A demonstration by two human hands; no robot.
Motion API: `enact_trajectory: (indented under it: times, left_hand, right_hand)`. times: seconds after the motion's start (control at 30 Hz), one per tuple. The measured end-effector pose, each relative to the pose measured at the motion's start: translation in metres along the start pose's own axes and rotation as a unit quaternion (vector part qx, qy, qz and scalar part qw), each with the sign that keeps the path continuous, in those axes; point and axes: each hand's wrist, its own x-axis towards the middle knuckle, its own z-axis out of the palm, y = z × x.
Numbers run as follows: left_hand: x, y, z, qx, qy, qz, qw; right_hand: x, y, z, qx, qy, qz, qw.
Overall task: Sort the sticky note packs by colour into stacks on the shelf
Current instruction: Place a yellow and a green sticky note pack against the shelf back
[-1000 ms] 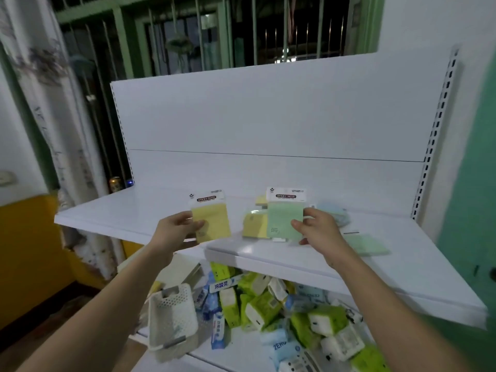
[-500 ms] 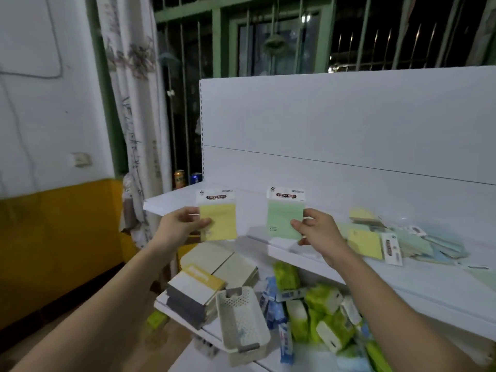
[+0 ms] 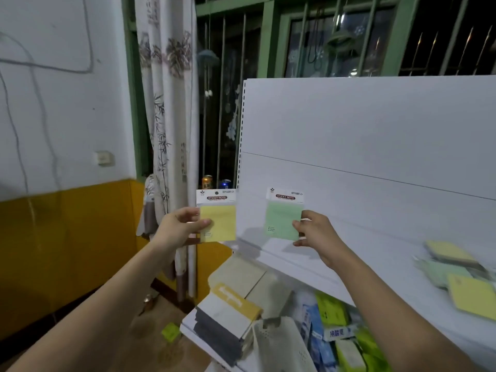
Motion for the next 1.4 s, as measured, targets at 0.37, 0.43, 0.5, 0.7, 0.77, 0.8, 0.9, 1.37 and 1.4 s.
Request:
enact_trajectory:
  times: [0.37, 0.43, 0.5, 0.7, 0.77, 0.8, 0.9, 1.37, 1.4]
  left_hand:
    - [0.161, 0.002, -0.02, 0.01, -0.041, -0.01, 0.999]
    - [0.187, 0.0, -0.017, 0.006, -0.053, -0.011, 0.998]
    - [0.211, -0.006, -0.015, 0.011, -0.066, -0.011, 0.998]
    - [0.298, -0.031, -0.003, 0.019, -0.109, -0.018, 0.994]
    - [0.328, -0.041, 0.007, 0.02, -0.131, -0.017, 0.991]
    - [0.342, -0.047, 0.012, 0.015, -0.142, -0.016, 0.99]
    - [0.381, -0.061, 0.028, 0.011, -0.179, -0.021, 0.984]
    - [0.489, -0.126, 0.078, -0.032, -0.249, -0.1, 0.963]
    - [0.491, -0.128, 0.081, -0.038, -0.248, -0.105, 0.962]
  right_hand:
    - [0.154, 0.014, 0.055, 0.02, 0.027, 0.015, 0.999]
    - [0.174, 0.018, 0.057, 0.014, 0.04, 0.015, 0.999]
    - [0.191, 0.021, 0.057, 0.01, 0.053, 0.018, 0.998]
    - [0.235, 0.037, 0.052, 0.013, 0.097, 0.033, 0.995]
    - [0.249, 0.044, 0.05, 0.016, 0.121, 0.042, 0.992]
    - [0.255, 0.046, 0.049, 0.017, 0.133, 0.046, 0.99]
    - [0.272, 0.052, 0.051, 0.017, 0.168, 0.067, 0.983]
    - [0.339, 0.094, 0.078, -0.045, 0.32, 0.117, 0.939]
    - [0.34, 0.099, 0.078, -0.061, 0.325, 0.112, 0.937]
